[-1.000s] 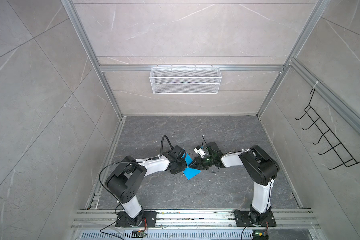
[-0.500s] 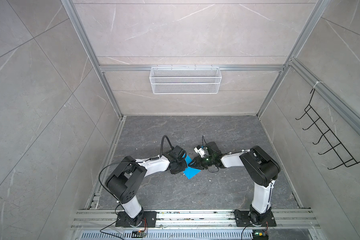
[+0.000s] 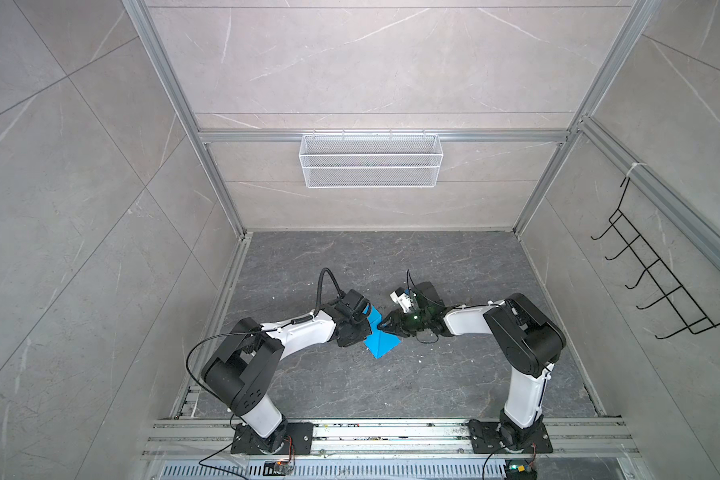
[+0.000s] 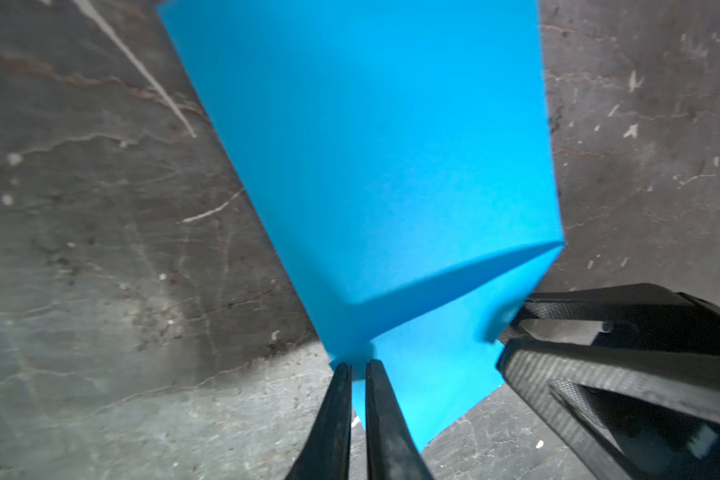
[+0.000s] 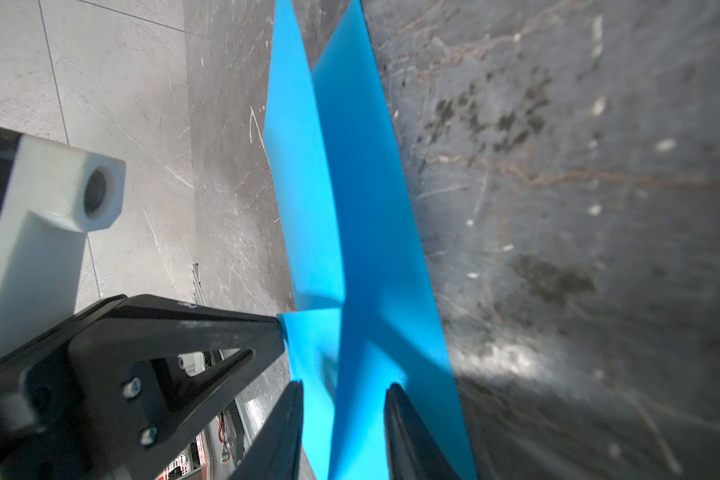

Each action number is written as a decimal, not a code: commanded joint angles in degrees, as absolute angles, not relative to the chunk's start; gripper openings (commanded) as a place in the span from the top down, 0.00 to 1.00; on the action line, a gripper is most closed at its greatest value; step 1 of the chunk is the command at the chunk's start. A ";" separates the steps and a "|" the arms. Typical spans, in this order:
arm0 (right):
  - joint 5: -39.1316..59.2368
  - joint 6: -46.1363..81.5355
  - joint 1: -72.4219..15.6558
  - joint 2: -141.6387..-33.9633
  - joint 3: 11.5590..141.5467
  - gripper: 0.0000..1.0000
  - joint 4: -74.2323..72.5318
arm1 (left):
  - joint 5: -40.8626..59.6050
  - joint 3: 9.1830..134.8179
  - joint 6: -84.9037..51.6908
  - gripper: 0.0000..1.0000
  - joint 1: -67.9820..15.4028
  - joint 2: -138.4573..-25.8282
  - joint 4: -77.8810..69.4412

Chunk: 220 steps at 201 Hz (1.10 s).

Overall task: Fold a paper plane with a square sheet of paper (pick it up from the middle)
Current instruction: 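Hold the folded edge with the left gripper while the right gripper pinches the point, then lift the folded sheet upright with both grippers, raising it off the table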

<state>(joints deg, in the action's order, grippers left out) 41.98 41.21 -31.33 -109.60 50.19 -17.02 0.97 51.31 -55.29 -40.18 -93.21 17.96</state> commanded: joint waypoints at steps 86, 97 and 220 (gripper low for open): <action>46.68 40.01 -33.44 -113.27 53.12 0.63 -16.08 | -1.29 52.22 -54.93 0.87 -39.91 -94.50 19.59; 47.15 40.38 -33.57 -113.46 53.00 0.64 -17.00 | -1.29 52.20 -54.93 0.87 -39.90 -94.47 19.60; 43.17 47.60 -31.24 -102.72 48.64 1.00 -30.04 | -0.28 49.68 -53.62 0.69 -36.71 -75.76 21.07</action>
<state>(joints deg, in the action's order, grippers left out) 44.69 44.01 -32.71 -108.20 49.41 -23.66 -1.41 51.16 -54.72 -37.80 -83.11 22.50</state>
